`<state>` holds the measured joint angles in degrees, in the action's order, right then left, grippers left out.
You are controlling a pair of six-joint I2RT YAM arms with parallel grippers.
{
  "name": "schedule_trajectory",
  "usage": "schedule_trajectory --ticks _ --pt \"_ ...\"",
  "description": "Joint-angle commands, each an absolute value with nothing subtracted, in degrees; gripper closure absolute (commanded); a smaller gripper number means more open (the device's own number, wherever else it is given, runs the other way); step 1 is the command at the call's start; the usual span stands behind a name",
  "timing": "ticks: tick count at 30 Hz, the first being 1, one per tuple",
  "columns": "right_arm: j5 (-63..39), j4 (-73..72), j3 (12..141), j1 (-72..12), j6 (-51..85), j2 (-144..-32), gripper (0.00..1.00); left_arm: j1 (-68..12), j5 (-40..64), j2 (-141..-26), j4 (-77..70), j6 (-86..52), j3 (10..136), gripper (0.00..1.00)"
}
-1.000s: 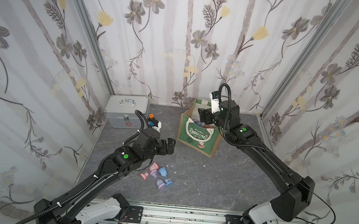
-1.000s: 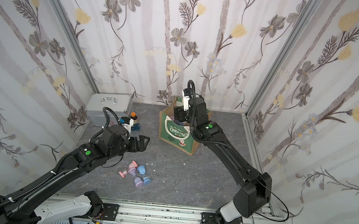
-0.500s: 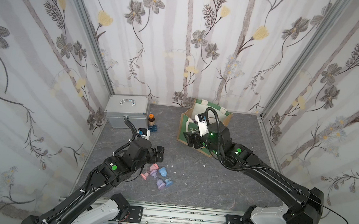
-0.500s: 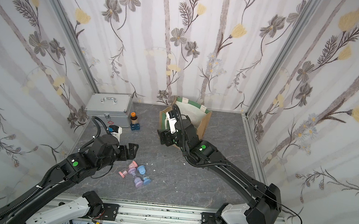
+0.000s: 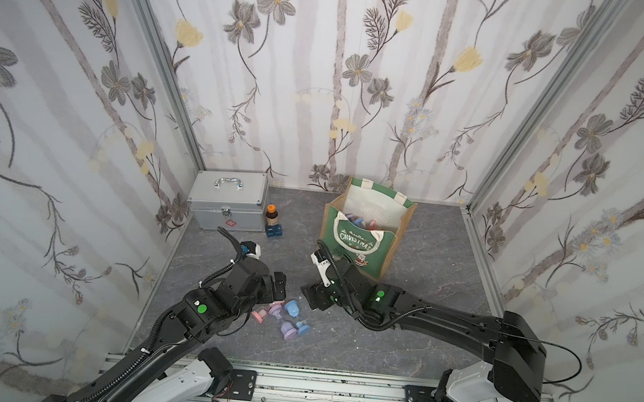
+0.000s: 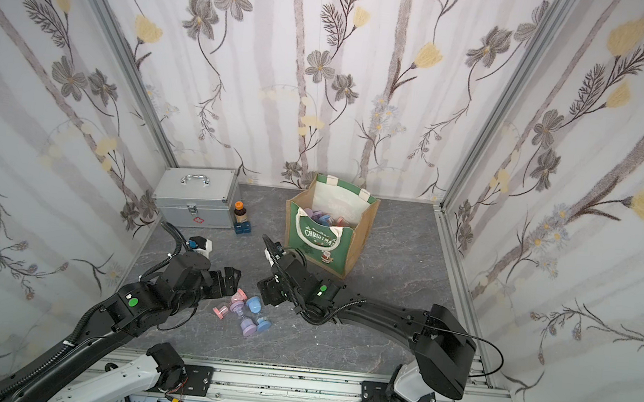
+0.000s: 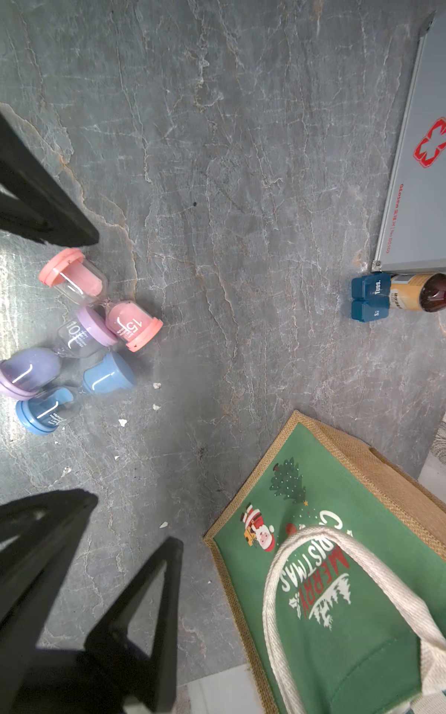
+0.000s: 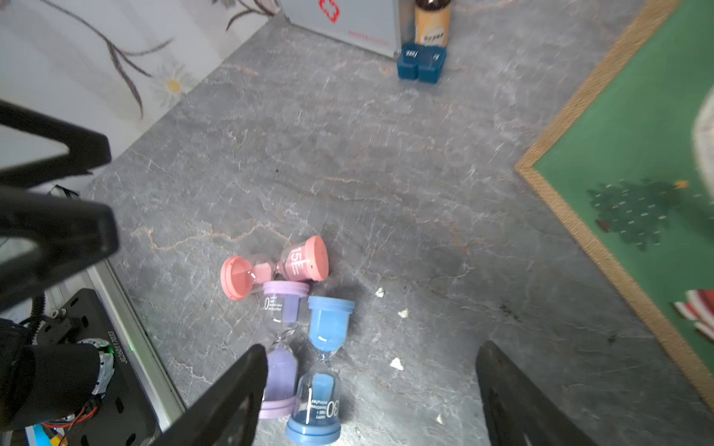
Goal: Put the hourglass into the canvas bag
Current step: Pick up the hourglass from the center of the board.
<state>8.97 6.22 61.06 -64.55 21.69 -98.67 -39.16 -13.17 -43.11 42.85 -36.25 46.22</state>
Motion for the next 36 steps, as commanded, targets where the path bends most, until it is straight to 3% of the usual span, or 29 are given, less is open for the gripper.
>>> schedule_trajectory --ticks 1,11,36 --pt "7.8 2.3 60.8 -66.4 24.5 -101.3 0.2 -39.1 -13.2 -42.7 45.3 -38.2 45.8 0.0" --pt "6.9 1.2 58.8 -70.3 26.8 -107.9 0.25 -39.1 -12.0 -40.6 48.0 -40.2 45.5 0.0" --pt "13.1 2.2 57.4 -70.5 25.0 -113.9 0.4 -39.1 -10.0 -43.5 44.7 -40.0 45.9 0.0"
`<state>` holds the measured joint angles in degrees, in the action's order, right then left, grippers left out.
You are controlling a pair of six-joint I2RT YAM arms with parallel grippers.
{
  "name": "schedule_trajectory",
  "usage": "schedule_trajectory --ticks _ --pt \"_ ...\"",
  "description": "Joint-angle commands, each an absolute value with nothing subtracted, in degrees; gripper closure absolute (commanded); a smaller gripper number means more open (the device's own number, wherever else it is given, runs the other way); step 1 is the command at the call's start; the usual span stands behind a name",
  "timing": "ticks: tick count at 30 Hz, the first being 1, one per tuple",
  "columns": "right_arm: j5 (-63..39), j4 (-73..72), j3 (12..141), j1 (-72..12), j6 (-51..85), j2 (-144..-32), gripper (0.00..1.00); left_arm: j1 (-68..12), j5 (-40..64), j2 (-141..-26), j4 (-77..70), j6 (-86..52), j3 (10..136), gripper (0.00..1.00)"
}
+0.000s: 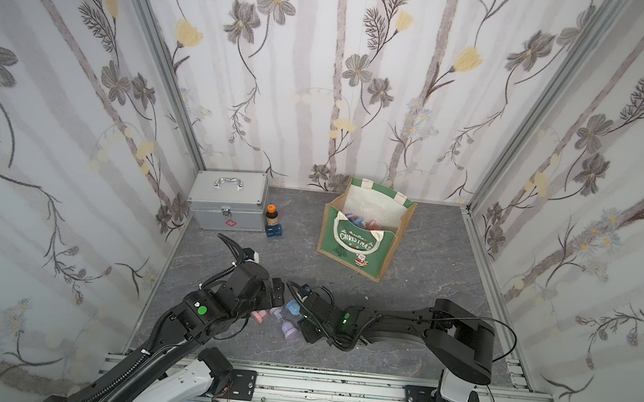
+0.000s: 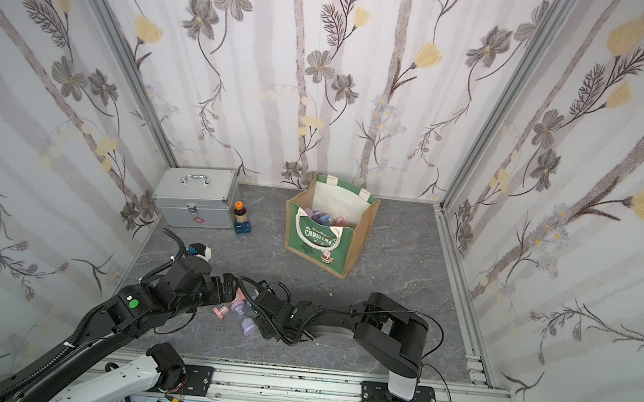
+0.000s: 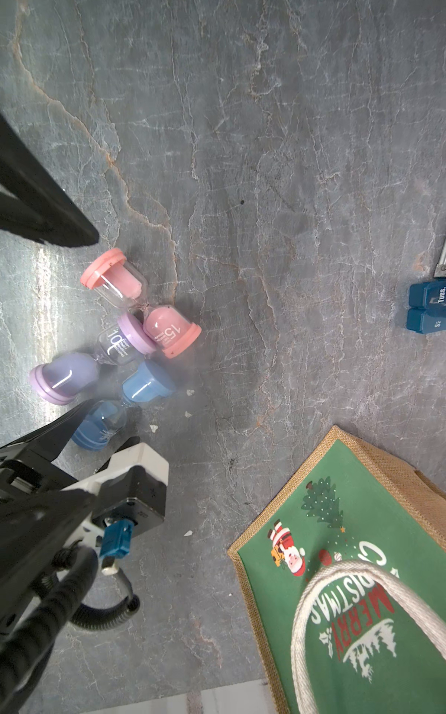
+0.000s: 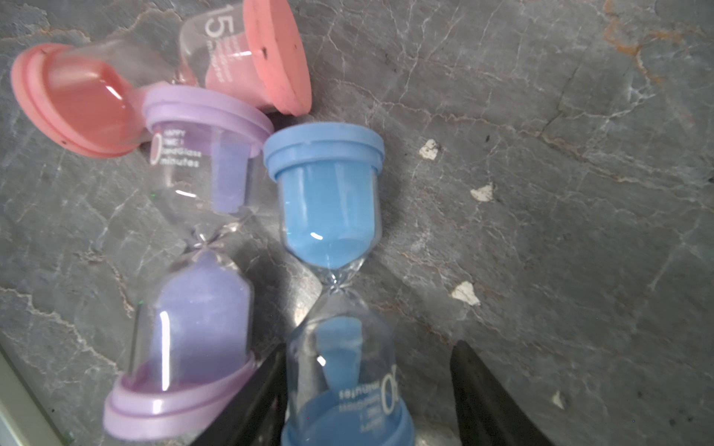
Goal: Put the hourglass into the canvas bag
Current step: Pick up the hourglass from the center of the board.
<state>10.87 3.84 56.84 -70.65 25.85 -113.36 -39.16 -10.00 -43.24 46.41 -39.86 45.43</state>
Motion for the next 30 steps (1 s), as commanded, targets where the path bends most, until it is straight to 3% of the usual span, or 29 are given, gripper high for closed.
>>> schedule_trajectory --ticks 1,8,12,18,30 --pt "13.3 2.2 57.4 -70.6 24.8 -114.2 0.41 -39.1 -10.0 -43.5 44.7 -39.8 45.8 0.0" --pt "14.0 2.2 56.8 -70.4 24.8 -115.0 0.51 -39.1 -10.1 -43.4 44.5 -39.7 45.3 0.0" --pt "15.5 2.6 56.6 -70.2 26.3 -114.3 0.68 -39.1 -10.2 -43.5 44.2 -39.4 45.5 0.0" --pt "14.9 2.2 56.5 -69.1 26.8 -111.4 0.74 -39.1 -10.0 -43.8 43.8 -38.9 46.5 0.0" --pt "11.8 2.9 56.2 -65.3 26.4 -104.4 0.74 -39.1 -10.5 -43.7 43.3 -37.8 48.3 0.0"
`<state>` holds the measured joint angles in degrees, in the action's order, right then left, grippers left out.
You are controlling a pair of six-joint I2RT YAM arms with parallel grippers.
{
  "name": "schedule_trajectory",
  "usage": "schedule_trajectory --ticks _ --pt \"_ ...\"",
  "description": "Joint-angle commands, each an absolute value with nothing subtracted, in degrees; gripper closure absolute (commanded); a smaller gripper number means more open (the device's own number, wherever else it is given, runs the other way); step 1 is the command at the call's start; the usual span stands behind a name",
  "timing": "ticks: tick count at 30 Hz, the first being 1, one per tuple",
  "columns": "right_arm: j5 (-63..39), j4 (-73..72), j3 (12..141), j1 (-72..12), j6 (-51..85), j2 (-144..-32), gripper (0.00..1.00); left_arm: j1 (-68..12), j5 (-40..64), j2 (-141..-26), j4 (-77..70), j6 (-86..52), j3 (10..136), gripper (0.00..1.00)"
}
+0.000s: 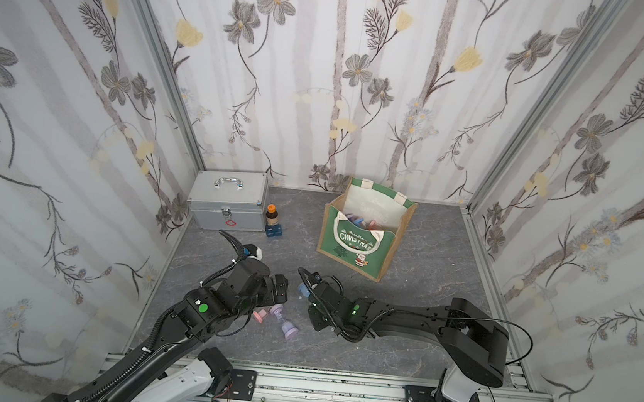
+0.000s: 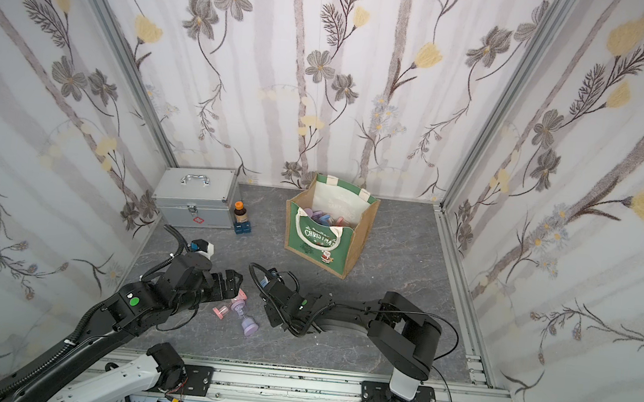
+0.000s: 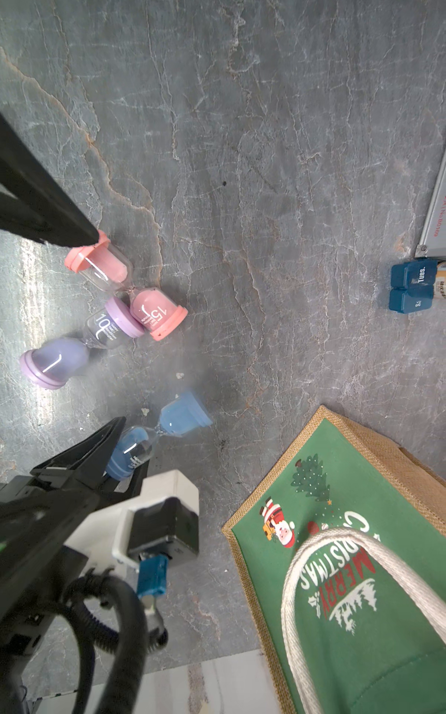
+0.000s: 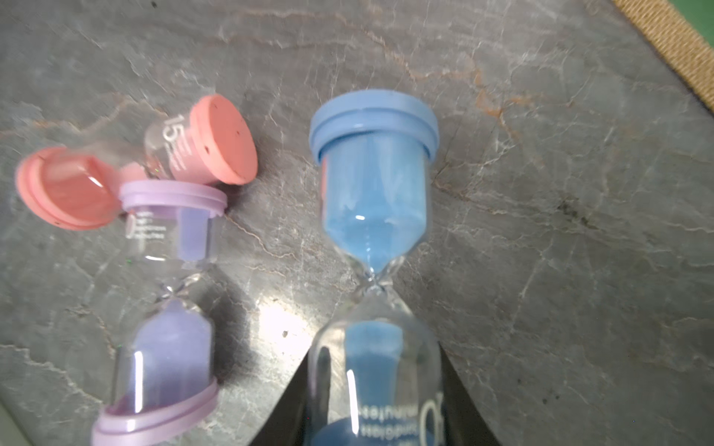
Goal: Put the hourglass into the canvas bag
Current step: Pick up the hourglass from the center of the board, then place the hourglass in the canvas bag.
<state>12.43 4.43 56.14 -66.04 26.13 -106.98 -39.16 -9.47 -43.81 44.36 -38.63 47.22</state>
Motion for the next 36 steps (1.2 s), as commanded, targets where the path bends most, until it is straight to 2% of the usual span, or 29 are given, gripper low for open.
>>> schedule_trajectory --ticks 1,11,18,20,26,36 --pt "11.8 3.3 56.2 -64.8 26.5 -102.7 0.74 -39.1 -10.6 -43.8 43.2 -37.4 48.6 0.0" --pt "11.6 11.9 63.1 -54.4 24.6 -87.5 0.7 -39.1 -9.2 -50.4 37.6 -32.1 56.9 0.0" --pt "10.8 13.5 69.8 -44.9 20.9 -83.2 0.68 -39.1 -4.6 -57.4 32.0 -29.7 61.8 0.0" --pt "10.2 14.0 71.8 -40.0 20.6 -83.8 0.68 -39.1 -3.2 -59.4 30.6 -29.3 62.8 0.0" --pt "7.1 15.7 79.0 -32.5 18.3 -90.5 0.67 -39.1 0.0 -64.6 28.0 -29.0 65.7 0.0" --pt "6.4 23.9 95.1 -29.5 11.6 -108.6 0.68 -39.1 0.0 -67.9 25.3 -28.8 65.5 0.0"
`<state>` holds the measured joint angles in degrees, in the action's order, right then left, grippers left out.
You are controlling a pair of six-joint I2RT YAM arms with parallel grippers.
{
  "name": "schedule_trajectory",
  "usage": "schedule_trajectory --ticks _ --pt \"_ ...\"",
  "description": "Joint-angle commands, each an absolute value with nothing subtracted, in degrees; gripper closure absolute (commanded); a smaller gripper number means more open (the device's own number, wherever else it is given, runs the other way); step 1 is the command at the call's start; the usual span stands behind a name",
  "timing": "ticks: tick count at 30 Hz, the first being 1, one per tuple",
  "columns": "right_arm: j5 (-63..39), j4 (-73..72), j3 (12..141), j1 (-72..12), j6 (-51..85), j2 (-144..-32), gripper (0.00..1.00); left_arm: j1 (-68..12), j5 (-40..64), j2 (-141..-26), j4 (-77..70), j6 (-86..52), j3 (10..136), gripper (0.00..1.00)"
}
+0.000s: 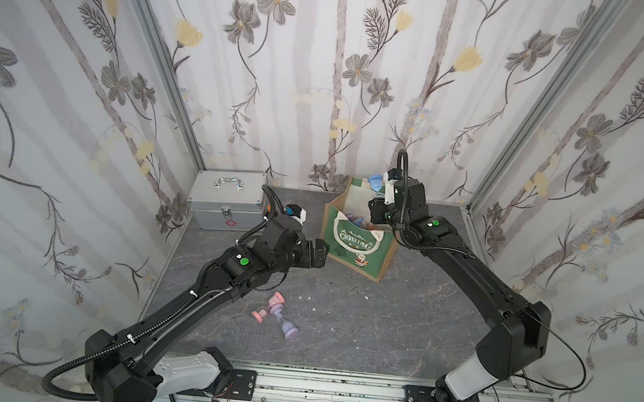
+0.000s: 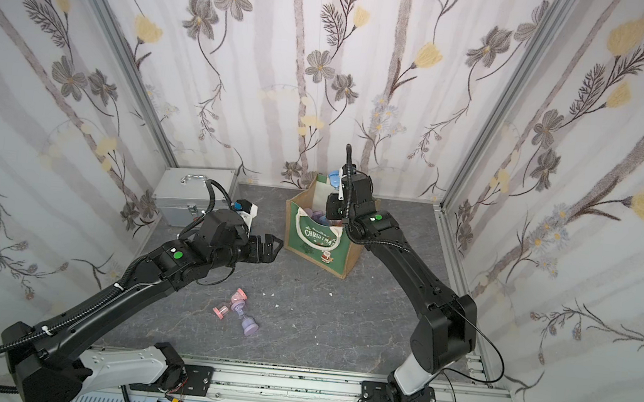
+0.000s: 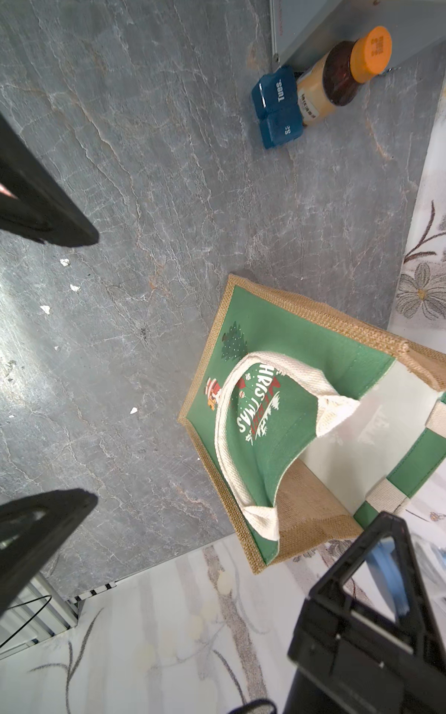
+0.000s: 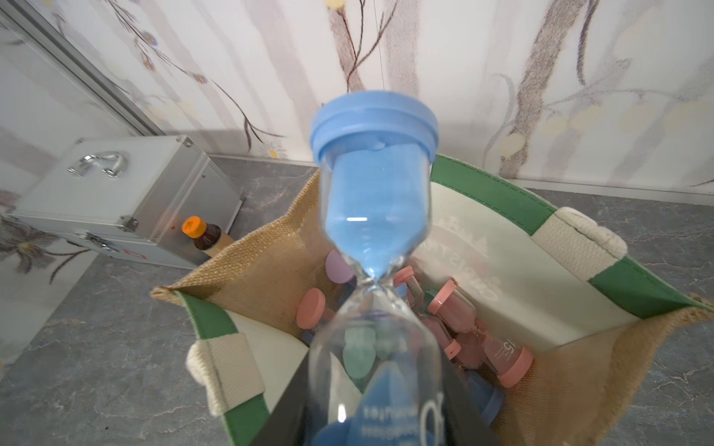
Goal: Put the hourglass into the canvas bag
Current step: Place the hourglass in the canvas bag.
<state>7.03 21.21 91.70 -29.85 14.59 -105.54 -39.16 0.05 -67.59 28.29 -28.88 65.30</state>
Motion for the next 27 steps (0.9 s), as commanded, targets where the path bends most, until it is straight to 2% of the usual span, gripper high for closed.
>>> schedule_trajectory --ticks 1,7,14,23,27 --pt "6.5 25.3 96.7 -29.4 11.3 -110.2 0.68 -39.1 -0.1 -68.1 25.3 -28.7 65.3 0.0" --pt "4.8 29.7 102.6 -28.8 9.5 -118.8 0.66 -39.1 -1.0 -68.7 25.4 -28.0 64.7 0.0" --pt "4.8 30.5 102.3 -28.2 8.2 -124.7 0.62 -39.0 -3.0 -68.1 25.8 -27.9 63.4 0.0" --pt "6.8 28.3 98.7 -28.2 8.8 -123.4 0.49 -39.0 -4.5 -67.0 25.4 -28.3 62.4 0.0" --pt "6.1 25.8 96.4 -28.3 9.3 -119.4 0.39 -39.0 -4.8 -66.6 25.7 -28.6 62.6 0.0"
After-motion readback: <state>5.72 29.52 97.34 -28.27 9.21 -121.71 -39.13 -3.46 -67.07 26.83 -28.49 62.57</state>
